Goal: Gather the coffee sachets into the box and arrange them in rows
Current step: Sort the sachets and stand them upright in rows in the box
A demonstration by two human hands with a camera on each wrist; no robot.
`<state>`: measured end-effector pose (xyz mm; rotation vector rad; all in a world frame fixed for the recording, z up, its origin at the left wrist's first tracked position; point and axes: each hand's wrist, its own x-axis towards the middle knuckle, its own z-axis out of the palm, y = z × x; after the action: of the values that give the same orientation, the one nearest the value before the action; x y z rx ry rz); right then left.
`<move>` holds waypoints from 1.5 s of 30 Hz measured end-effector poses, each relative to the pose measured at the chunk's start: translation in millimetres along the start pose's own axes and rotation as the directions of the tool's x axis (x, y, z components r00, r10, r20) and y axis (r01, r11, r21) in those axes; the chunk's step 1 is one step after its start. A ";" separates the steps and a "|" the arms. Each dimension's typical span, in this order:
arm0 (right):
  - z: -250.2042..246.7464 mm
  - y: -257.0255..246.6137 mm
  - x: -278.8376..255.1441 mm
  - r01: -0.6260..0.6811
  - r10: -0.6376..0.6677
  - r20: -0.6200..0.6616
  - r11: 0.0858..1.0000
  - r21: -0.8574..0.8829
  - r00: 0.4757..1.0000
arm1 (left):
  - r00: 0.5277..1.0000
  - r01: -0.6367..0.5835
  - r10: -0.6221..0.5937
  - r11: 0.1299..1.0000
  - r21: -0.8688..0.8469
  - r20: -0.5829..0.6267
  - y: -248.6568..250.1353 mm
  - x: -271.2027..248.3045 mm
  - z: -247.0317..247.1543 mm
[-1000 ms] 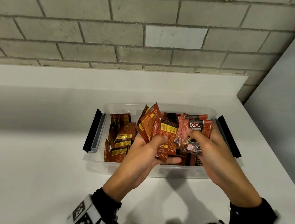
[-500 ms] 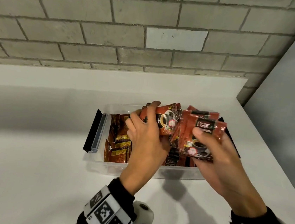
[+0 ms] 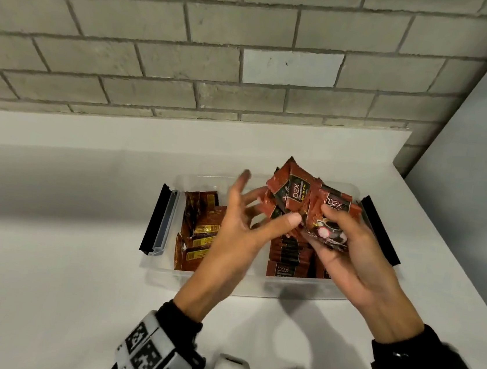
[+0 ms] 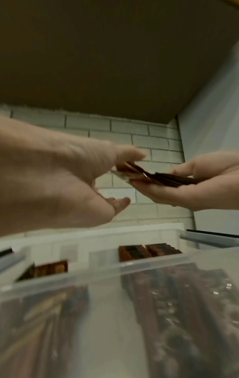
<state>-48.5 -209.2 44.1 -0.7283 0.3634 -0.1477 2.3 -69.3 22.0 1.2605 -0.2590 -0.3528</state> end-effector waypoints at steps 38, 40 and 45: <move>-4.8 -26.9 11.0 0.010 0.179 0.120 0.518 -0.855 0.976 | 0.932 0.350 -0.358 0.929 -0.122 -0.054 12.2 -11.0 -11.9; -9.7 -29.0 10.7 0.010 0.163 0.110 0.517 -0.856 0.980 | 0.910 0.388 -0.408 0.902 -0.189 -0.078 11.2 -9.6 -14.4; -16.0 -40.4 11.3 0.033 0.103 0.122 0.614 -0.788 0.987 | 0.904 0.413 -0.425 0.896 -0.164 -0.045 12.5 -7.3 -20.5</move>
<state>-44.2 -251.9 57.2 -1.6181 0.2815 0.1315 4.9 -45.1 28.1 1.1712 0.1139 -0.6789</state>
